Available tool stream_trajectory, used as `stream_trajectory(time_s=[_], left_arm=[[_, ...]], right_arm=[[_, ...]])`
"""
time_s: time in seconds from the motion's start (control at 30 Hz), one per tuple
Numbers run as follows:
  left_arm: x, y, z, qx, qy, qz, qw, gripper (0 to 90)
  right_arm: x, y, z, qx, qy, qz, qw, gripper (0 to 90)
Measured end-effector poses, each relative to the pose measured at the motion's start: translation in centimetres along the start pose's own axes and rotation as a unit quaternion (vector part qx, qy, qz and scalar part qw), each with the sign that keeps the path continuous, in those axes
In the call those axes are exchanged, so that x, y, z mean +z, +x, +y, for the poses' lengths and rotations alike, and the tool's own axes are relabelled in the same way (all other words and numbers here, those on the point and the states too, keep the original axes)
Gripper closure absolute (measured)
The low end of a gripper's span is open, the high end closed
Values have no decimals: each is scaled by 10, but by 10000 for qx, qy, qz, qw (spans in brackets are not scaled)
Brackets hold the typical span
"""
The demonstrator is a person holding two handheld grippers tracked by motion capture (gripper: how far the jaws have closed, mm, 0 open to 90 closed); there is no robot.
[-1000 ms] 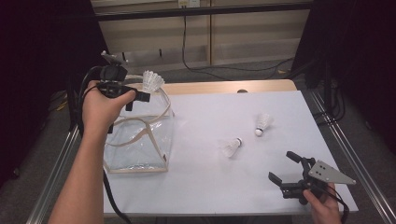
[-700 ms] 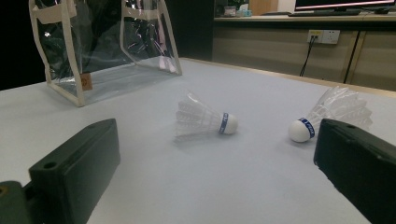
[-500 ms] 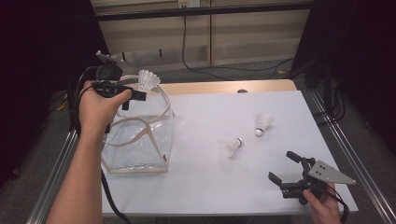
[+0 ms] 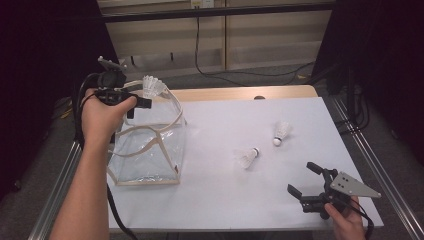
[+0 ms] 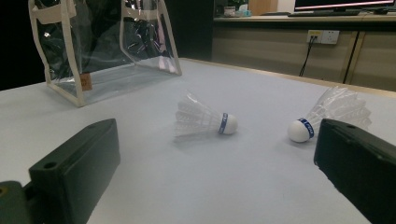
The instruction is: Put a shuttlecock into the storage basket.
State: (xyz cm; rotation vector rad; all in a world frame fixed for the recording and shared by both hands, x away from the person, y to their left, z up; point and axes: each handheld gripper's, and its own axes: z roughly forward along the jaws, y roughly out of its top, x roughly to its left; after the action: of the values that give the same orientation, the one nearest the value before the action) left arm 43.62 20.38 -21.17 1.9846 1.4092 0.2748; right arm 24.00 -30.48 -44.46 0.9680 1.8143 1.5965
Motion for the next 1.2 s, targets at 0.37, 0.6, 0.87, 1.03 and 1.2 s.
stream_trajectory(time_s=[0.37, 0.6, 0.87, 1.03, 1.2], left_arm=[[1, 9, -3, -131, -7, 79, 9999, 656], [1, 10, -4, -124, -7, 100, 9999, 656], [5, 11, -5, -178, -15, 120, 9998, 656], [7, 13, -6, -186, 10, 128, 9997, 656], [9, 13, -6, -188, 20, 156, 9997, 656]], right_arm=[[0, 0, 0, 14, -3, 6, 10000, 1], [0, 0, 0, 15, -2, 5, 10000, 1], [0, 0, 0, 12, -4, 5, 10000, 1], [0, 0, 0, 15, -2, 7, 10000, 1], [0, 0, 0, 9, -3, 2, 10000, 1]])
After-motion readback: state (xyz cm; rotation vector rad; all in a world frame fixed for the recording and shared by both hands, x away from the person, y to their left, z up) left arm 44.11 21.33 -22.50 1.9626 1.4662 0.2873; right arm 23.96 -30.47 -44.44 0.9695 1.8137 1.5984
